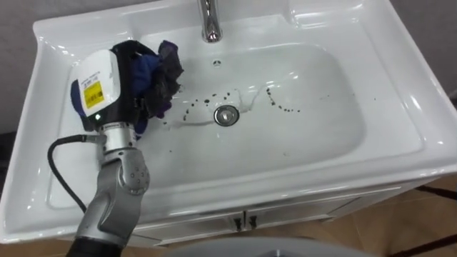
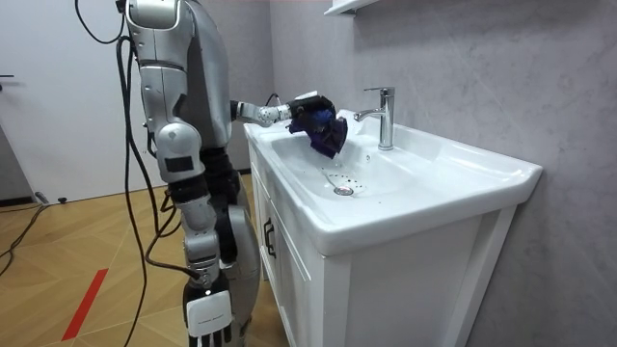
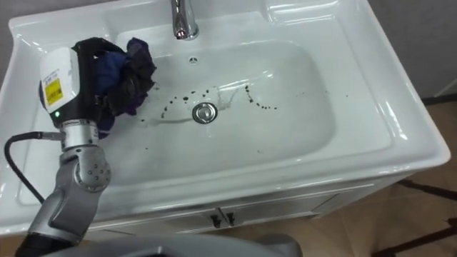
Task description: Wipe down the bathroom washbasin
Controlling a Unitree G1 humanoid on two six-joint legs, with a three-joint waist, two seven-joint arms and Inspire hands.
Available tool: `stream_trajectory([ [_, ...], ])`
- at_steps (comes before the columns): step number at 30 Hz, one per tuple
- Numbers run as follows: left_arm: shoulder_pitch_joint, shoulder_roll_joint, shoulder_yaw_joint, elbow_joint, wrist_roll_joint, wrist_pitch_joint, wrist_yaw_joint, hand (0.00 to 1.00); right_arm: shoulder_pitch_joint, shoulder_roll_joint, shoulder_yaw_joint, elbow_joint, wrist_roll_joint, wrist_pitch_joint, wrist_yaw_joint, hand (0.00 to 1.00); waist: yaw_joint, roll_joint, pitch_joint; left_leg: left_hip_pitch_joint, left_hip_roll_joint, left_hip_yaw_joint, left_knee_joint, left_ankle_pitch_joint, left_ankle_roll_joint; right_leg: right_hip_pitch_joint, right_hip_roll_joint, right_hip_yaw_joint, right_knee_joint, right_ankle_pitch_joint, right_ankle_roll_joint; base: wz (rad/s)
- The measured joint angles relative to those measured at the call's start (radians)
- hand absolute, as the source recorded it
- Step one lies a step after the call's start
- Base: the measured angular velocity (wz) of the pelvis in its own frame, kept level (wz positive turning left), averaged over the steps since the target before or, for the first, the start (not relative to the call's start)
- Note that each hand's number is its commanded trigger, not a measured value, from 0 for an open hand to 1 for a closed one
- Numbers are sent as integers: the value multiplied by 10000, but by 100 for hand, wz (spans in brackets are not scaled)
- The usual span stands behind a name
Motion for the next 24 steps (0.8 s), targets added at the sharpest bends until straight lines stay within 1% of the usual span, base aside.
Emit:
stream_trajectory([
  [1,0,3,-7,161,98,23,-181,100,11,2,0,-118,-168,0,11,0,-20,-28,8,-11,0,16,5,0,0,-34,0,18,7,0,0,0],
  [4,0,2,-25,530,254,178,-572,100,-5,5,-2,-171,-283,2,-6,0,-141,-1,-18,-30,0,25,17,0,0,-122,0,17,24,1,2,0],
  [6,0,-1,-30,760,304,285,-772,100,-31,5,-4,-220,-288,7,3,0,-153,-16,-34,-13,0,25,20,0,0,-127,1,18,12,0,3,0],
  [7,0,0,-42,873,507,381,-917,100,-25,3,-12,-251,-299,8,3,0,-154,-32,-35,-10,0,25,21,0,0,-128,3,19,5,0,3,0],
  [8,1,0,-52,1024,654,392,-999,100,-27,1,-18,-256,-296,5,-3,0,-160,-37,-36,-9,0,24,21,0,0,-127,3,22,2,0,3,0],
  [12,1,-12,-100,1351,728,414,-1081,100,22,0,-34,-446,-302,7,-26,0,-200,-24,-49,-17,0,23,25,0,0,-121,4,31,4,0,3,0],
  [16,-5,-11,-183,2180,712,440,-1085,100,82,-25,-72,-739,-282,-9,-38,0,-290,77,-114,14,1,25,24,0,0,-76,7,75,53,0,2,-1],
  [19,-6,-11,-369,2587,713,443,-1092,100,115,-26,-67,-830,-277,-15,-54,0,-410,90,-112,23,8,25,24,0,0,-94,8,64,125,0,2,0],
  [21,-27,-11,-374,2759,695,429,-1116,100,116,-28,-86,-894,-242,-10,-60,0,-451,74,-100,23,11,27,23,0,0,-109,15,87,126,0,2,-2],
  [24,-176,-10,-356,3010,628,442,-1215,100,196,-41,-120,-965,-242,16,-24,0,-446,18,-57,124,12,78,2,0,0,-115,29,214,129,0,2,-9],
])
